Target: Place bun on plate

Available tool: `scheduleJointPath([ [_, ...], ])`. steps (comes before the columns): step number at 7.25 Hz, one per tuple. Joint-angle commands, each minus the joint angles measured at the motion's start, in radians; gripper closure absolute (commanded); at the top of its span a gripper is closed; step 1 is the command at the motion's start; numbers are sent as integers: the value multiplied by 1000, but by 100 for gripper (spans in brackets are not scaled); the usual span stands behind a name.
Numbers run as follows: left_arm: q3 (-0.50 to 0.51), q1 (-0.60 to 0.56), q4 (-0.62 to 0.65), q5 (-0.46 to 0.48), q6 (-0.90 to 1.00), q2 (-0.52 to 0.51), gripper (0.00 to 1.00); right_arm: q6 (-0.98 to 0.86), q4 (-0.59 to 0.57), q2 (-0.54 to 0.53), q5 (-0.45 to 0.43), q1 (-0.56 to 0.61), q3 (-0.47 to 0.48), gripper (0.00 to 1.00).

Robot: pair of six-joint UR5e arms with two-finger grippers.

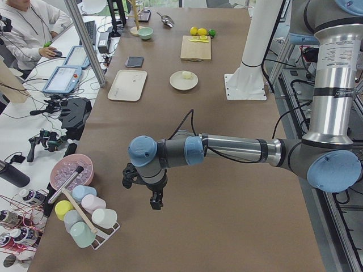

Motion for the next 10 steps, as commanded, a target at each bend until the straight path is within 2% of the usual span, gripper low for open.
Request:
scheduleJointPath([
  [1,-18,-1,1,1,-3,-6,2,0,-2,-4,11,0,33,0],
  [10,-42,-8,2,36,-4,2,2,0,-2,-12,0,2,26,0],
])
